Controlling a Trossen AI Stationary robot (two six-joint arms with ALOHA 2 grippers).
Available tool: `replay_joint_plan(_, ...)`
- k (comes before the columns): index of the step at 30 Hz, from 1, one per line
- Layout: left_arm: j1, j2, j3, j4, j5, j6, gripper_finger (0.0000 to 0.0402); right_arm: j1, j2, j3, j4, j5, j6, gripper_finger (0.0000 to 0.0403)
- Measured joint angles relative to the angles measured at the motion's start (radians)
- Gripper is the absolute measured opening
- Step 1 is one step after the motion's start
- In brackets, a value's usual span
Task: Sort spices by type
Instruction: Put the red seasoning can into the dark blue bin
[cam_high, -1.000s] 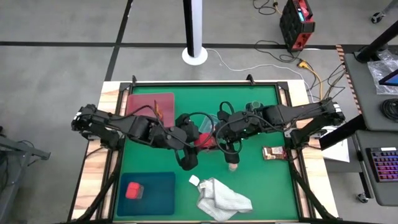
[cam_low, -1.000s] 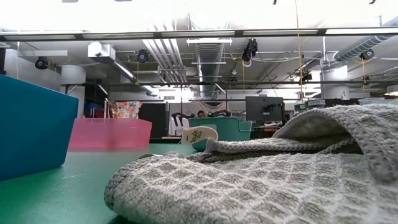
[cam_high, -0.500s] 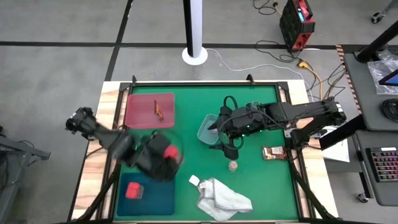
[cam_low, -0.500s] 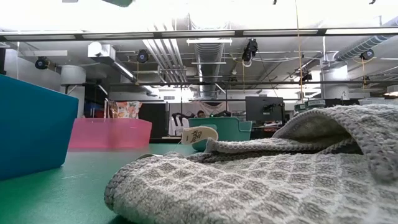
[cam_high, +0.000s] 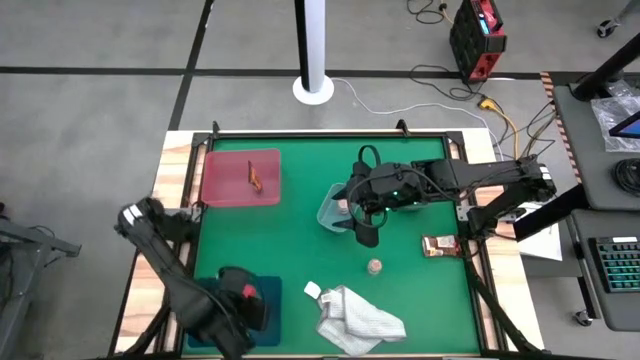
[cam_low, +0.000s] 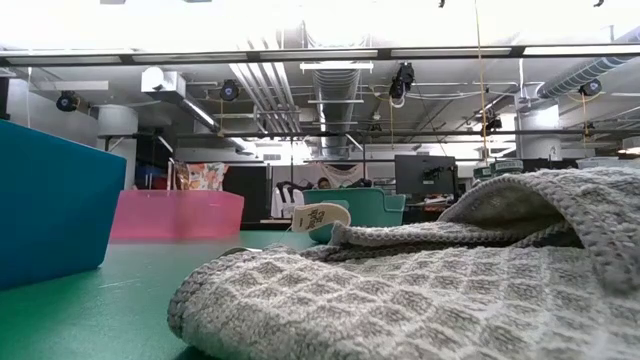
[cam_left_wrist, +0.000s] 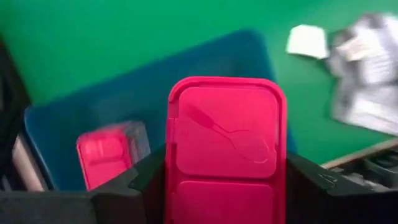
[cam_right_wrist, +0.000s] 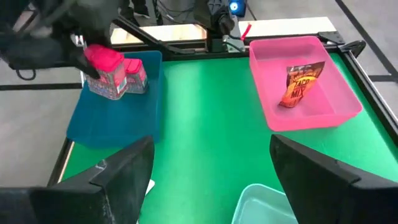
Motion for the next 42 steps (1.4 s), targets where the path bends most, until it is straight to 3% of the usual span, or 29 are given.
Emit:
replay_joint_plan(5, -0.001, 0.097, 0.011, -0.026, 0.063, -0.110, 0.0197, 0.000, 0.000, 0.000, 0.007, 0.000, -0.002, 0.0301)
replay_joint_plan(10, -0.001, 0.155, 0.015, -0.028, 0.081, -0.127, 0.0197, 0.001, 0.000, -0.001, 0.008, 0.000, -0.002, 0.0306)
replay_joint_plan(15, -0.028, 0.222, 0.015, -0.036, 0.016, -0.122, 0.0197, 0.001, 0.000, -0.001, 0.008, 0.000, -0.015, 0.0301)
replay_joint_plan(29, -0.069, 0.373, 0.014, 0.004, 0.010, -0.121, 0.0197, 0.001, 0.000, -0.001, 0.014, 0.000, -0.031, 0.0304)
replay_joint_plan(36, -0.069, 0.379, 0.015, 0.020, 0.004, -0.127, 0.0197, 0.001, 0.000, -0.001, 0.015, 0.000, -0.026, 0.0308)
replay_joint_plan(38, -0.069, 0.379, 0.015, 0.019, 0.006, -0.127, 0.0214, 0.001, 0.000, -0.001, 0.015, 0.000, -0.026, 0.0305)
replay_joint_plan(42, -0.069, 0.384, 0.013, 0.030, 0.020, -0.119, 0.0286, 0.001, 0.000, -0.001, 0.015, 0.000, -0.021, 0.0299)
